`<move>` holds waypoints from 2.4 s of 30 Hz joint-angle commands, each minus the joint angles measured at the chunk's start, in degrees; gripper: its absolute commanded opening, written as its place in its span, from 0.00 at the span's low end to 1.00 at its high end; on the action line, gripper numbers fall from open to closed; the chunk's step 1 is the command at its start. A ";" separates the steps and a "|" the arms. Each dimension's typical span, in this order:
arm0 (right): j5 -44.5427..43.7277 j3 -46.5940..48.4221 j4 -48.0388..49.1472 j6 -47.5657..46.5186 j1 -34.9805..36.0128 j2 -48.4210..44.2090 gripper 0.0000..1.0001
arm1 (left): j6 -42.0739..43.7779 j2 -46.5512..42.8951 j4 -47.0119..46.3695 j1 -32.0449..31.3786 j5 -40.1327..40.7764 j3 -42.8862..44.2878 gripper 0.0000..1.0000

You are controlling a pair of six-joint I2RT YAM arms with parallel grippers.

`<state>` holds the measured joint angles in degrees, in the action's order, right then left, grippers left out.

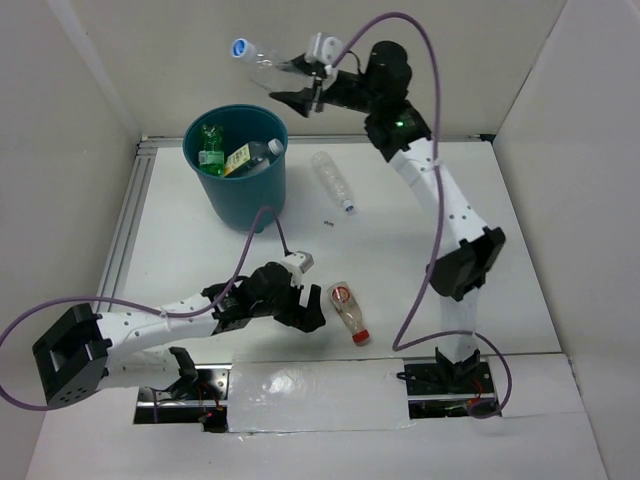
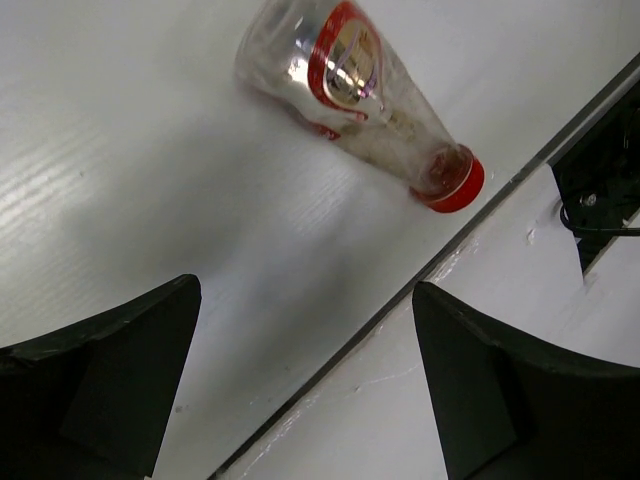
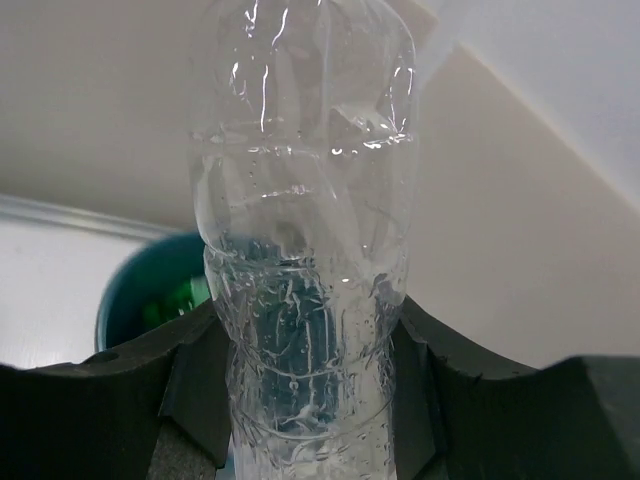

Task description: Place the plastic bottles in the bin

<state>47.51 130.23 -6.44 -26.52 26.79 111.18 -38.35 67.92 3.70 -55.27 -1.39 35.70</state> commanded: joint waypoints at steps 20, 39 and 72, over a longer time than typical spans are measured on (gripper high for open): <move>-7.52 16.28 14.36 15.45 8.90 23.13 1.00 | -6.12 -3.86 -6.25 -2.92 -3.26 -1.09 1.00; -4.46 -36.74 -7.09 9.92 -22.10 -19.38 0.41 | -9.90 15.29 -1.87 -5.20 -1.00 13.06 1.00; 8.83 -61.51 -8.59 12.72 -41.81 -33.39 0.42 | 12.13 17.34 12.04 5.85 25.55 54.90 0.12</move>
<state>54.87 68.18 -15.90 -14.09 -14.68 76.53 -37.45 92.12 21.96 -55.29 17.28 83.81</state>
